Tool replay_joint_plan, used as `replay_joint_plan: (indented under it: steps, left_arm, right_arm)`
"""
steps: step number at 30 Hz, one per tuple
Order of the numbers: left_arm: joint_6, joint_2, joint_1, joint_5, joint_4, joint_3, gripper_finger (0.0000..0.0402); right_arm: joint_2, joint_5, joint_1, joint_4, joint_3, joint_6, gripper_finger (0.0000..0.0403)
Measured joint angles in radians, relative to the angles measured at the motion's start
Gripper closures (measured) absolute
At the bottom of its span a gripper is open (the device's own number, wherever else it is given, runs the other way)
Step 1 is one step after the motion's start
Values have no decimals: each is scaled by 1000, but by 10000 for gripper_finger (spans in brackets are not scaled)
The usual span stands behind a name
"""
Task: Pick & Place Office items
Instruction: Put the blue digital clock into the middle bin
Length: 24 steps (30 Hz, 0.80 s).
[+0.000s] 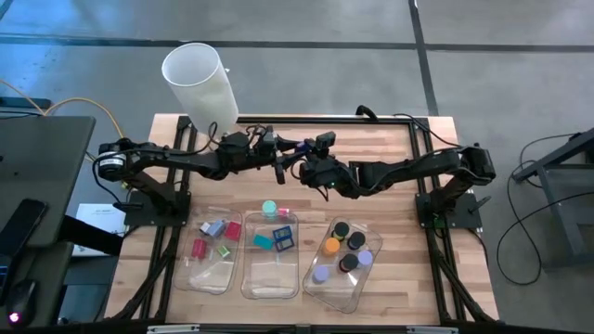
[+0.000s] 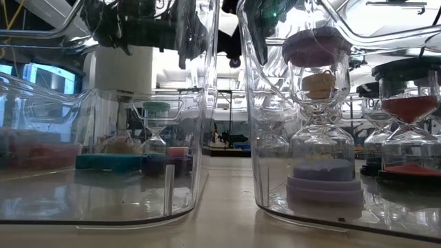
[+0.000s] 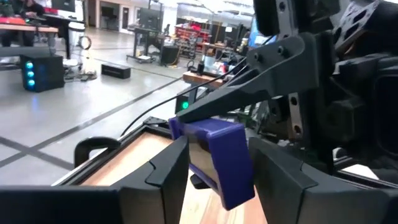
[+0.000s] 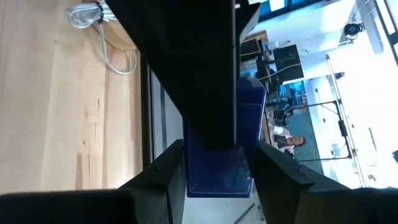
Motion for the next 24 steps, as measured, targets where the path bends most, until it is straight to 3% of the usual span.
replay_joint_plan:
  steps: [16, 24]
  left_arm:
    - [-16, 0, 5, -15, -17, 0, 328]
    - [-19, 0, 5, -10, -34, 0, 338]
  right_arm:
    - [0, 7, 0, -2, 0, 2, 266]
    - [0, -31, 0, -47, 0, 13, 174]
